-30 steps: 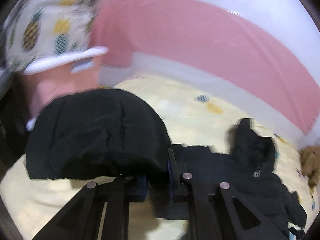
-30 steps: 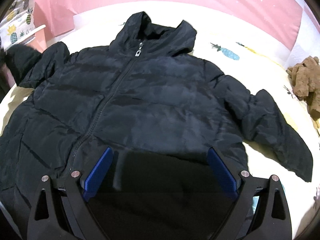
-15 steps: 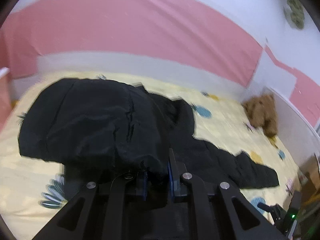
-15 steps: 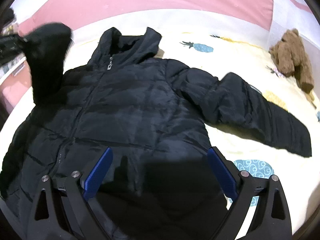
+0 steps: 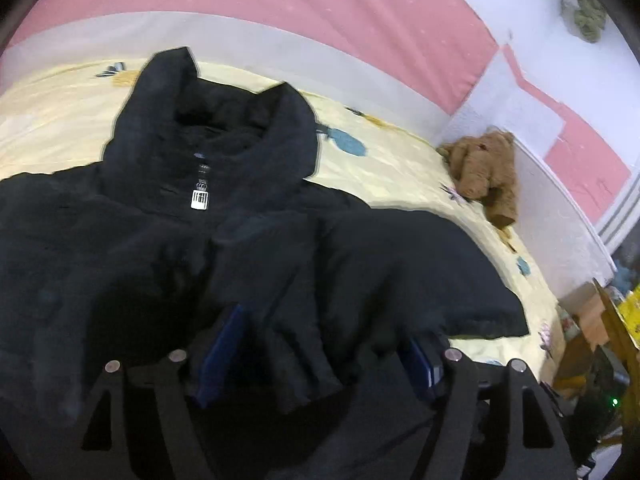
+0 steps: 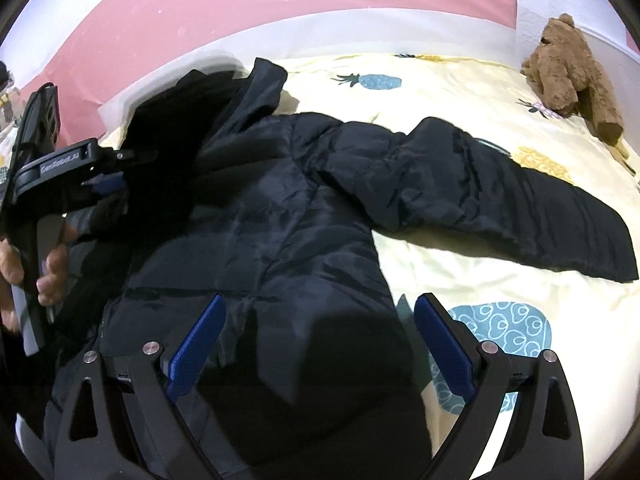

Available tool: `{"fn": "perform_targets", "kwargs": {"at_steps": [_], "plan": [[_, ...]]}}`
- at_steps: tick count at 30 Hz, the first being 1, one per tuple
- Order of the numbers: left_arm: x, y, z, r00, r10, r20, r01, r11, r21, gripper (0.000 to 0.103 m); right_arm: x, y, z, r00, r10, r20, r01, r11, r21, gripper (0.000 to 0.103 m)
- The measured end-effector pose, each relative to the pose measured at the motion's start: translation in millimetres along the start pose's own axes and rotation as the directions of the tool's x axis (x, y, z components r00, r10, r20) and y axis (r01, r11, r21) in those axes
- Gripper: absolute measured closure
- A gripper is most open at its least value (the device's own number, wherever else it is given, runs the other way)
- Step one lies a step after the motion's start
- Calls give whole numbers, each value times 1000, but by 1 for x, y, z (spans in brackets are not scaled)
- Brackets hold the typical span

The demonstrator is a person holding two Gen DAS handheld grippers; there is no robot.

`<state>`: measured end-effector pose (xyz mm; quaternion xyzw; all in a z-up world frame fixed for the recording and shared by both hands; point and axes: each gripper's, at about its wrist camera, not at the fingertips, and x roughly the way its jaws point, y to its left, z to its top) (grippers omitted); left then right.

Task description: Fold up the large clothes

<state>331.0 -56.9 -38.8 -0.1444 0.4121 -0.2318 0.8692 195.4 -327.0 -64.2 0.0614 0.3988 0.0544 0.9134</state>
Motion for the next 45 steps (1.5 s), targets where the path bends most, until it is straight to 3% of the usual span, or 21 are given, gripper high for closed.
{"fn": "perform_targets", "kwargs": {"at_steps": [5,8,10,12,14,16,18,20,22,25,28,31,34,38,45], "plan": [[-28,-6,2,998,-58,40,57,998,20,27,-12,8,14,999,7,47,-6,1000,-22,8],[-54,4,8,995,-31,92,28,999,35,27,-10,18,28,997,26,67,-24,999,-41,8],[-70,17,12,992,29,125,-33,999,28,27,-4,31,41,996,45,81,-40,997,-59,11],[-80,47,20,977,149,155,-151,989,2,27,8,45,53,996,56,74,-50,995,-84,23],[-85,81,27,952,264,158,-260,965,-44,29,30,59,64,998,43,46,-37,993,-116,48],[-84,122,32,918,371,142,-362,928,-88,37,59,70,74,999,37,-5,-38,990,-134,57],[-79,158,32,901,423,93,-408,901,-144,51,90,75,81,998,22,-60,-30,991,-133,59],[-72,183,25,902,429,52,-414,892,-184,57,118,72,86,995,-2,-104,-11,993,-120,61],[-65,192,16,911,410,45,-395,899,-191,57,135,66,88,993,-14,-116,2,994,-106,61],[-55,195,10,910,413,47,-400,901,-171,57,149,61,92,993,-25,-117,12,994,-106,63],[-57,192,14,909,416,34,-404,898,-173,57,147,63,96,991,-36,-128,21,993,-118,63],[-78,177,21,912,405,73,-390,907,-162,58,120,59,106,997,-8,-72,1,996,-92,63],[-85,178,37,886,447,120,-430,891,-144,58,113,61,121,999,1,-38,-5,996,-94,63],[-58,210,43,876,480,40,-465,865,-189,57,153,62,123,993,-34,-115,21,994,-110,63],[-41,212,30,864,498,71,-485,863,-144,57,176,63,109,991,-56,-118,41,991,-124,63]]}}
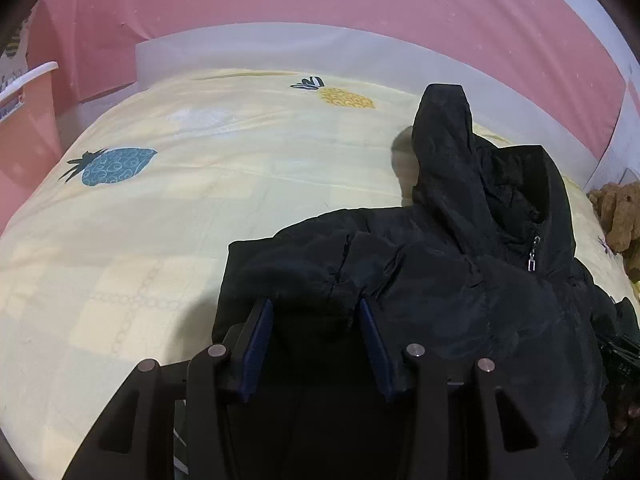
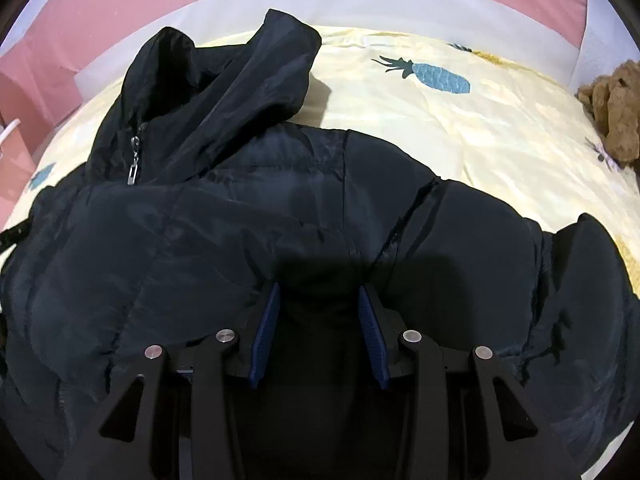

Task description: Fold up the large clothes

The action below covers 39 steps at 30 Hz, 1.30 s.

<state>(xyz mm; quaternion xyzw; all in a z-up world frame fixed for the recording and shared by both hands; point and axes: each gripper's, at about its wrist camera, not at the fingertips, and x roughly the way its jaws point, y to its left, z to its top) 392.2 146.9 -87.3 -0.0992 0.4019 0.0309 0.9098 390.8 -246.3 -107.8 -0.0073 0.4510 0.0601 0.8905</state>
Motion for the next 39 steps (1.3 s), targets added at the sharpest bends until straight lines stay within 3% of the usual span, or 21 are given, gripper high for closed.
{"fn": "perform_targets", "kwargs": {"at_steps": [5,10,15,17,23,31,39], "plan": [[-18,-3,4,1000,20,-6,-20,1000,9,58,-23,-7,1,1000,1,17,-1,999,37,63],[-74,-20,-4,999,-43,24,42,999,25,58,-89,-10,-19,996,-1,91,-3,999,41,61],[-136,-49,-36,996,-80,37,76,994,82,58,-146,-12,-55,991,5,136,-12,999,47,59],[-155,-58,-51,994,-102,36,98,991,92,58,-166,-13,-74,989,5,145,-13,999,51,50],[-206,-83,-96,986,-164,27,160,981,108,58,-210,-19,-127,987,20,157,-32,996,78,49],[-243,-104,-143,976,-216,-3,215,970,115,58,-237,-26,-170,989,40,146,-55,993,102,46],[-244,-118,-149,974,-224,-26,225,964,141,58,-237,-53,-180,991,20,129,-39,987,153,46]]}}
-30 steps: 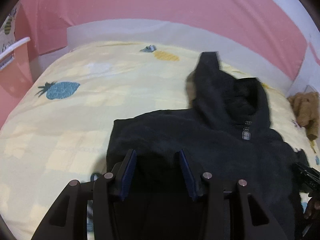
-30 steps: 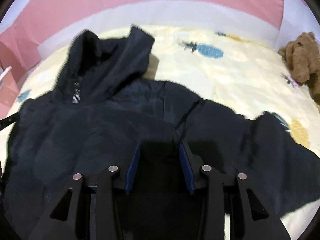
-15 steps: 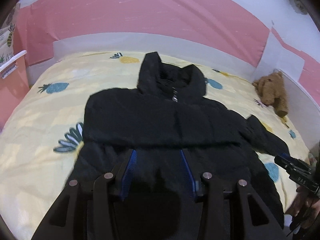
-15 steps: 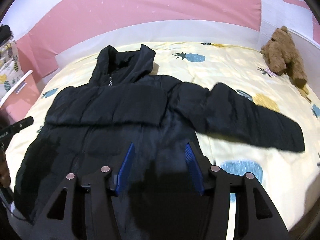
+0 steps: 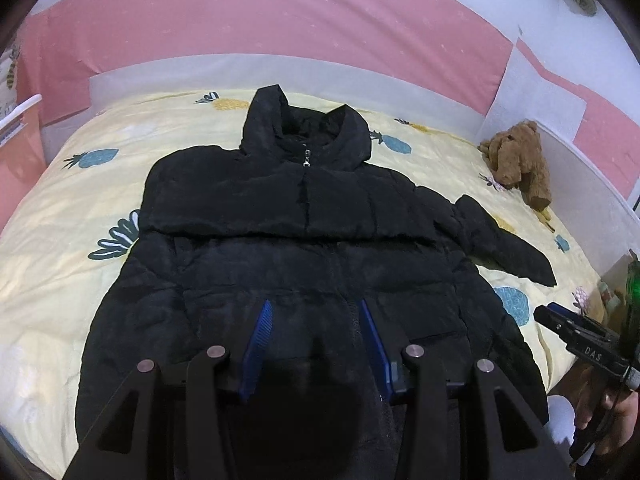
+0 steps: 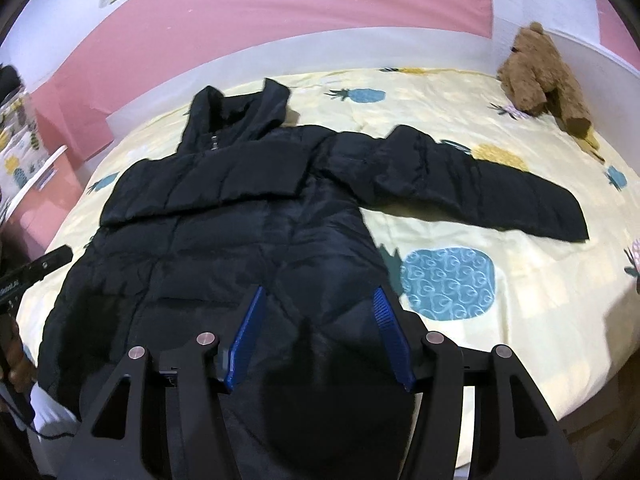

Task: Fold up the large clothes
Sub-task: 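Grasp the other sleeve with the right tool and fold it across the body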

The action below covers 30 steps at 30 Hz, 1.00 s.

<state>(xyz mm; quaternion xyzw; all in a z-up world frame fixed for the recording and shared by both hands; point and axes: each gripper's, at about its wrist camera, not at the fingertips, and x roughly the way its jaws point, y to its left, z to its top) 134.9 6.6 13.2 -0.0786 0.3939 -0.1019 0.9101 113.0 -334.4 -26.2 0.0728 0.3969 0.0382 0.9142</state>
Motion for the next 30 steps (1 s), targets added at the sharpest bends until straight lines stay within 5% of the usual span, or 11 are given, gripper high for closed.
{"fn": "perform_targets", "kwargs": {"at_steps": [14,24,30], "plan": [[82,-27,53,1000,22,-18,-20,993,116,58,50,-105,30,989,-142,-27,145,973,179,46],[185,-23,84,996,55,-72,-45,989,141,58,108,-210,41,986,-138,-96,167,863,476,46],[210,-21,87,997,35,-64,-26,991,133,57,120,-244,49,995,-103,-18,93,797,597,46]]}}
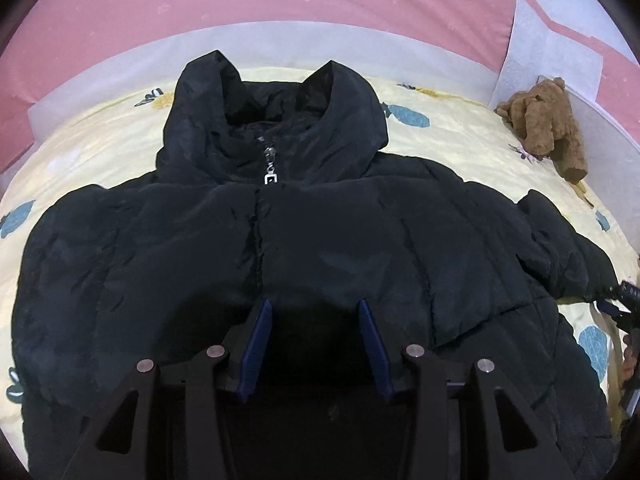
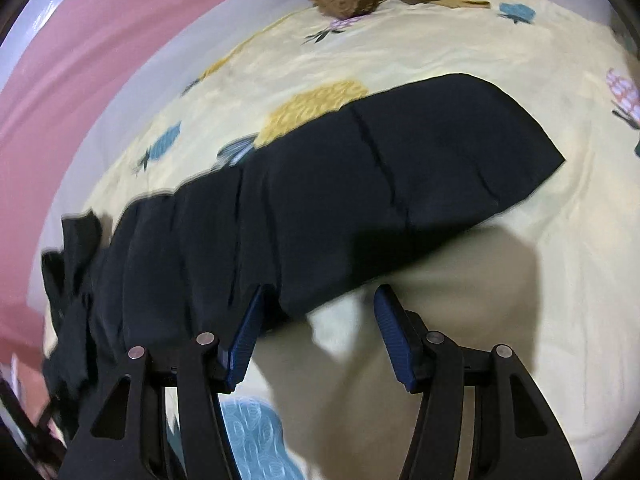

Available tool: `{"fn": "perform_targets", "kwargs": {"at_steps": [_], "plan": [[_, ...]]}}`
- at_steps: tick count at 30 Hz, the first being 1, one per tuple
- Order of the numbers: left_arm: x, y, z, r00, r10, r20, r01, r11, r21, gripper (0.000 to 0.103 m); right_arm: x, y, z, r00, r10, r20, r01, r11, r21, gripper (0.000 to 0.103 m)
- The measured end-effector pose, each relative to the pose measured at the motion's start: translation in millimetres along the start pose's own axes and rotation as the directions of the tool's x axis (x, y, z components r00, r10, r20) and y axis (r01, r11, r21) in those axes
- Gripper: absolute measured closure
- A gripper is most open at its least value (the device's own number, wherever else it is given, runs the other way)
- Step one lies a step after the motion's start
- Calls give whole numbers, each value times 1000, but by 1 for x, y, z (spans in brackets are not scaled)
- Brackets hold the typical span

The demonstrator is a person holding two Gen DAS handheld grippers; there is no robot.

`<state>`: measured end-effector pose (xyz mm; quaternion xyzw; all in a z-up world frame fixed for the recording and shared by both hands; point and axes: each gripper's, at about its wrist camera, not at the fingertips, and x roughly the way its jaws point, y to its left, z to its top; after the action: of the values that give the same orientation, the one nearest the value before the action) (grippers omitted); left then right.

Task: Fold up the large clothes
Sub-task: 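Grasp the other sleeve with the right tool and fold it across the body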

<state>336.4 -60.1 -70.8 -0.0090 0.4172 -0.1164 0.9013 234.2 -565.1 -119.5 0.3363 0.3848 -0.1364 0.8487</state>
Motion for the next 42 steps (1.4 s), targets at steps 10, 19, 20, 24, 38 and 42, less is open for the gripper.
{"fn": "perform_targets", "kwargs": {"at_steps": [10,19,20,24,38,42], "plan": [[-10,0,1,999,-37,10,37,999,-27,56,-1,-3,21,998,20,62,-25,996,88,89],[-63,8,2,997,-30,67,32,999,-31,56,-92,74,32,968,133,212,-119,990,-79,94],[-68,11,2,997,-27,74,29,999,-36,56,-104,87,33,962,161,222,-142,985,-98,94],[-94,28,1,995,-5,103,12,997,-73,56,-138,151,32,937,260,234,-211,954,-215,94],[-146,113,-23,986,59,158,-21,973,-230,56,-92,340,-64,907,419,-54,-386,772,-505,94],[-154,138,-29,982,83,172,-33,961,-275,56,-53,366,-106,903,397,-164,-420,736,-530,94]]}}
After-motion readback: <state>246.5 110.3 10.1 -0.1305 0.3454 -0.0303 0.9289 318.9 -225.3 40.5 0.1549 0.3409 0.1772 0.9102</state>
